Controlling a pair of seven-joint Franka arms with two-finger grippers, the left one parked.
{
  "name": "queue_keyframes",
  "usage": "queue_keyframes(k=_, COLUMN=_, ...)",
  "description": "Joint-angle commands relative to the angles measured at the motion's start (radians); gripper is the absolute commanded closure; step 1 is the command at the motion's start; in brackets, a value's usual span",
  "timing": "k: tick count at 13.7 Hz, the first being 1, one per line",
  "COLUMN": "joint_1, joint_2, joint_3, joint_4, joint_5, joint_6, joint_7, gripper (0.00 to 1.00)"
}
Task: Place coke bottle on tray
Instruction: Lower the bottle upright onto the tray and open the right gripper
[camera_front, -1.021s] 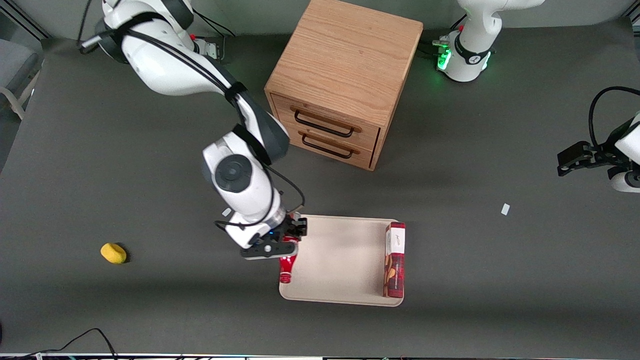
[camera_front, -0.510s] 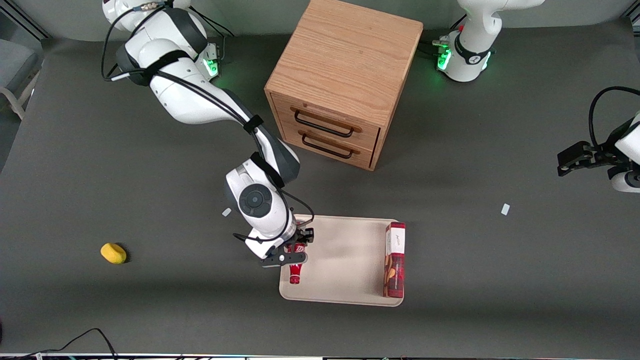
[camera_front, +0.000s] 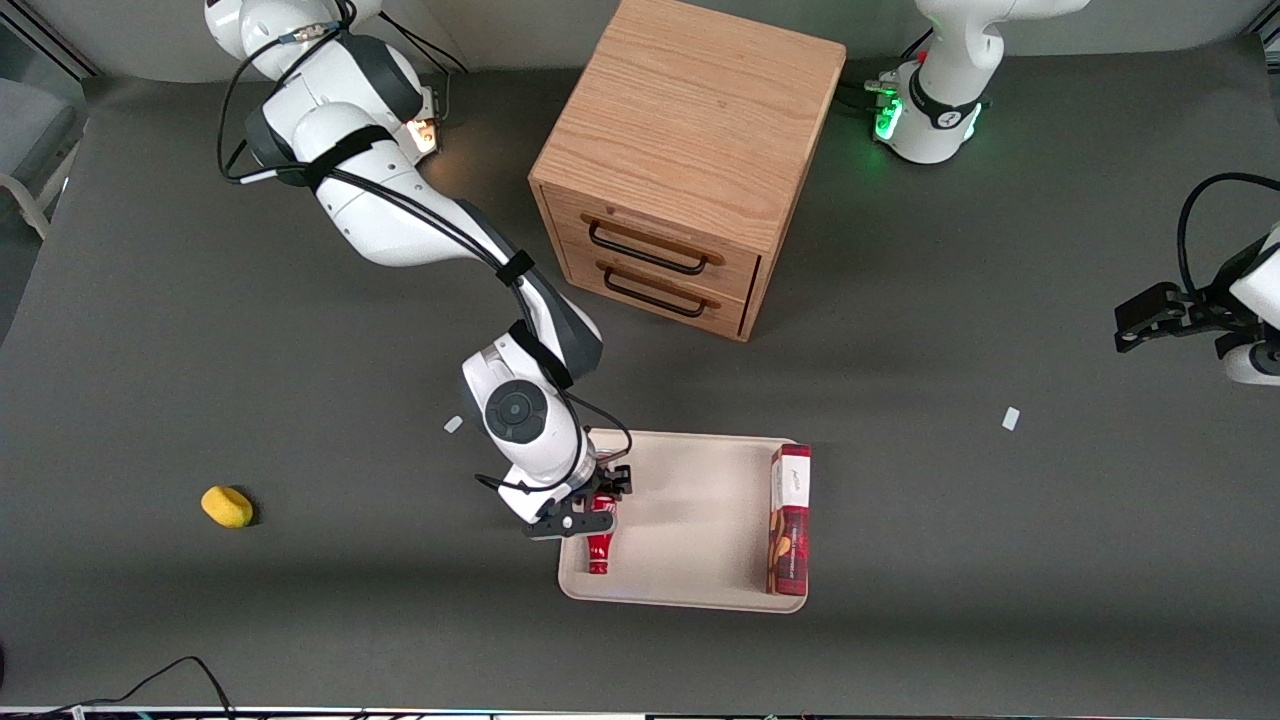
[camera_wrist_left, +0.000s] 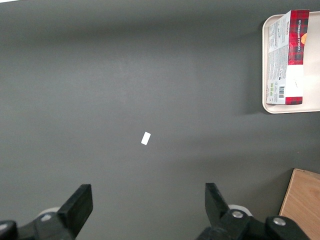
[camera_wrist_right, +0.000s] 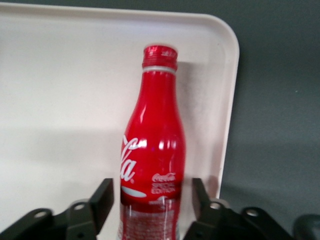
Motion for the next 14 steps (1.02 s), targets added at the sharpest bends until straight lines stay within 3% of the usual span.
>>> queue_keyframes(k=1, joint_1=0.010, joint_2=0.014, joint_3=-0.026, joint_4=-0.008, joint_5=-0.016, joint_6=0.067, joint_7=0.024, gripper=0.00)
queue_keyframes(k=10, joint_1=0.012, joint_2=-0.001, joint_3=-0.029, joint_4=-0.013, joint_5=-0.014, joint_6=0.067, joint_7=0.025, gripper=0.00)
queue_keyframes(k=14, joint_1=-0.043, joint_2=-0.157, joint_3=-0.025, joint_4=-0.114, joint_5=-0.013, joint_6=0.055, joint_7=0.018, gripper=0.00)
